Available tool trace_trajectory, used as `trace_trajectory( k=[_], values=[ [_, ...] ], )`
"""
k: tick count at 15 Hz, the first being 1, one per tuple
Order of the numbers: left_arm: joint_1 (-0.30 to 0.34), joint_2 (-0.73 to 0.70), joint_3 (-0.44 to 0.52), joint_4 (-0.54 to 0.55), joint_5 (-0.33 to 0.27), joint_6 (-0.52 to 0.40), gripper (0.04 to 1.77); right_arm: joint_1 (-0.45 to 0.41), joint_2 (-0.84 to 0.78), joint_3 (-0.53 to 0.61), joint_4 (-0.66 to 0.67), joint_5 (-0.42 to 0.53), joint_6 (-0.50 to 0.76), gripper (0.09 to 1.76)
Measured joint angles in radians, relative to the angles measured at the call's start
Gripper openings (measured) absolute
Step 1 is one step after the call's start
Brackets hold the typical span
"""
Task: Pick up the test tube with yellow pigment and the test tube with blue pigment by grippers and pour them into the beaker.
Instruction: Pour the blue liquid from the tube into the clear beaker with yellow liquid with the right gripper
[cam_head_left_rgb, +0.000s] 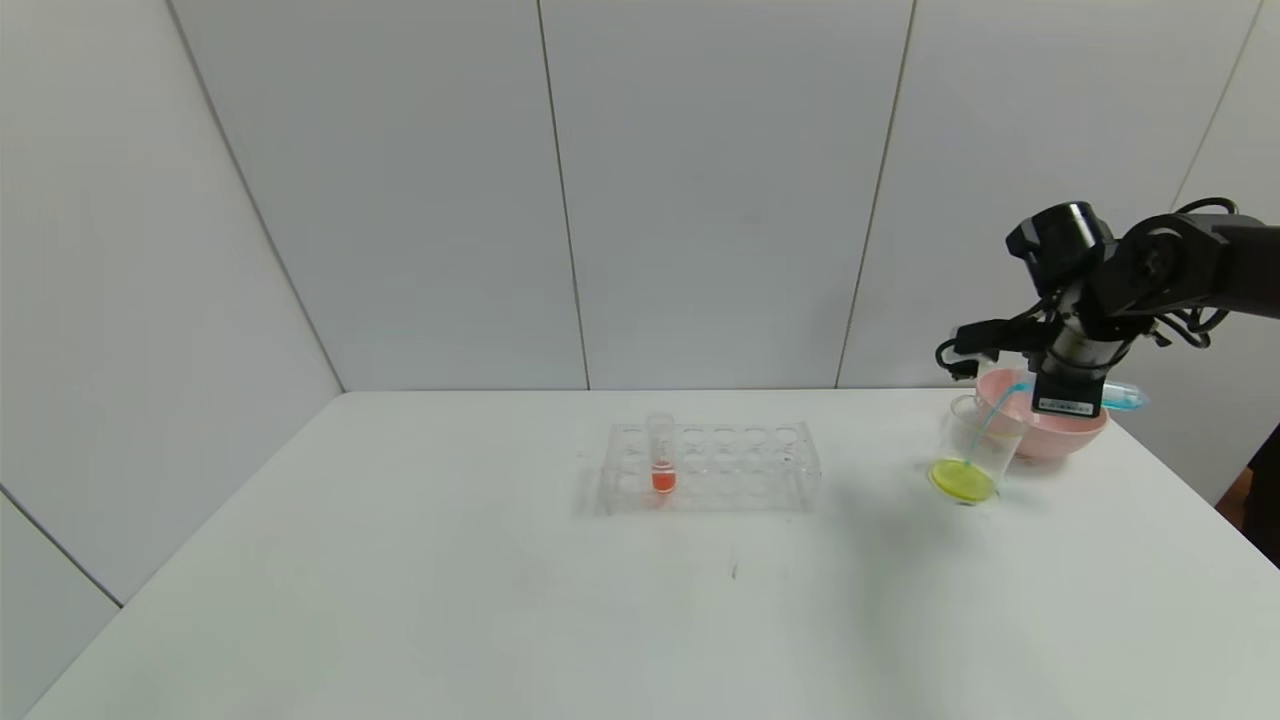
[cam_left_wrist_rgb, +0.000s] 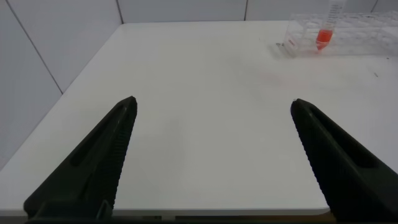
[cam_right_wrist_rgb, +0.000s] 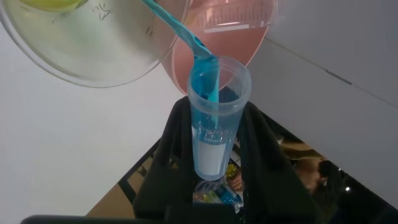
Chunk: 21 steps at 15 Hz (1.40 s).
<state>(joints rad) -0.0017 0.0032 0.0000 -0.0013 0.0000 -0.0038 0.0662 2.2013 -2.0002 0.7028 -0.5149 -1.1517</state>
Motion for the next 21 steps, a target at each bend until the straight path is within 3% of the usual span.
trace_trajectory(
  k=[16, 19, 21],
  values=[
    [0.000, 0.000, 0.000, 0.000, 0.000, 0.000, 1.76, 0.082, -0.016, 0.000, 0.021, -0.150, -0.108, 0.50],
    [0.000, 0.000, 0.000, 0.000, 0.000, 0.000, 1.76, 0.092, -0.023, 0.000, 0.047, -0.240, -0.141, 0.50],
    [0.000, 0.000, 0.000, 0.000, 0.000, 0.000, 1.76, 0.096, -0.026, 0.000, 0.047, -0.245, -0.145, 0.50]
  ],
)
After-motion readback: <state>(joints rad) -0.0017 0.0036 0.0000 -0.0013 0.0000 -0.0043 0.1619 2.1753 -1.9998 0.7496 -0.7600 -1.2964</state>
